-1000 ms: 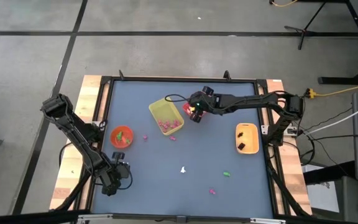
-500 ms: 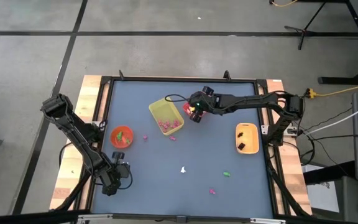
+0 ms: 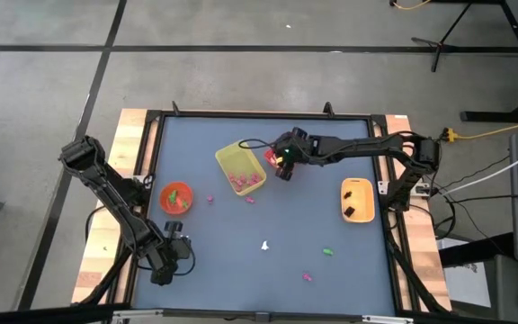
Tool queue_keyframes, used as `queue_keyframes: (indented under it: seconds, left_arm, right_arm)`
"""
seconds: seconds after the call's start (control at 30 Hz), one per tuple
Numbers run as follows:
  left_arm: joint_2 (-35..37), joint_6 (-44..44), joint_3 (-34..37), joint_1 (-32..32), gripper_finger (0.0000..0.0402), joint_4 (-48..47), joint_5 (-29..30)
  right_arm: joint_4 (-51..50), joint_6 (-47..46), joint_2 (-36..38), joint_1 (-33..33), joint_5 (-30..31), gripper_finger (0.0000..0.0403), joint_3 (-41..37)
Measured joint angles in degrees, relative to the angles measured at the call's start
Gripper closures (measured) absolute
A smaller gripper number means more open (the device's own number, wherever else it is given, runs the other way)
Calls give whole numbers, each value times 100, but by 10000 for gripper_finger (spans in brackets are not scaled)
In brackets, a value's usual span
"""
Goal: Sort Halloween decoration
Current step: Put the green skeleton toy into the orange bin
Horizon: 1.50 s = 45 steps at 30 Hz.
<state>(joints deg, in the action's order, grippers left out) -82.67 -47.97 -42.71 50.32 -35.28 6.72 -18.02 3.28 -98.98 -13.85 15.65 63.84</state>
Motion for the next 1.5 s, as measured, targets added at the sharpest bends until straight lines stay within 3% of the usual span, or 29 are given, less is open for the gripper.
queue_keyframes:
  seconds: [0.13,0.3,0.53,0.77,0.97,1.17,1.5]
  left_arm:
    - [0,29,-317,-234,382,-91,20]
    - [2,385,-792,-580,381,-640,202]
    - [13,852,-1504,-1206,380,-2378,759]
    - [15,761,-1422,-1899,380,-3649,1219]
    - [15,763,-942,-2347,380,-3462,1676]
    - [15,754,-573,-2615,373,-3388,1642]
    - [13,745,-488,-2668,315,-3321,1622]
  right_arm:
    - [-38,2,95,39,-478,215,-1]
    - [-49,2,320,231,-579,215,-1]
    - [-109,1,511,707,-582,215,1]
    - [-177,-104,459,1371,-777,215,-1]
    - [-139,-563,459,1997,-779,215,-1]
    - [323,-1209,236,2460,-771,215,-5]
    - [1210,-1352,-435,2864,-775,215,-5]
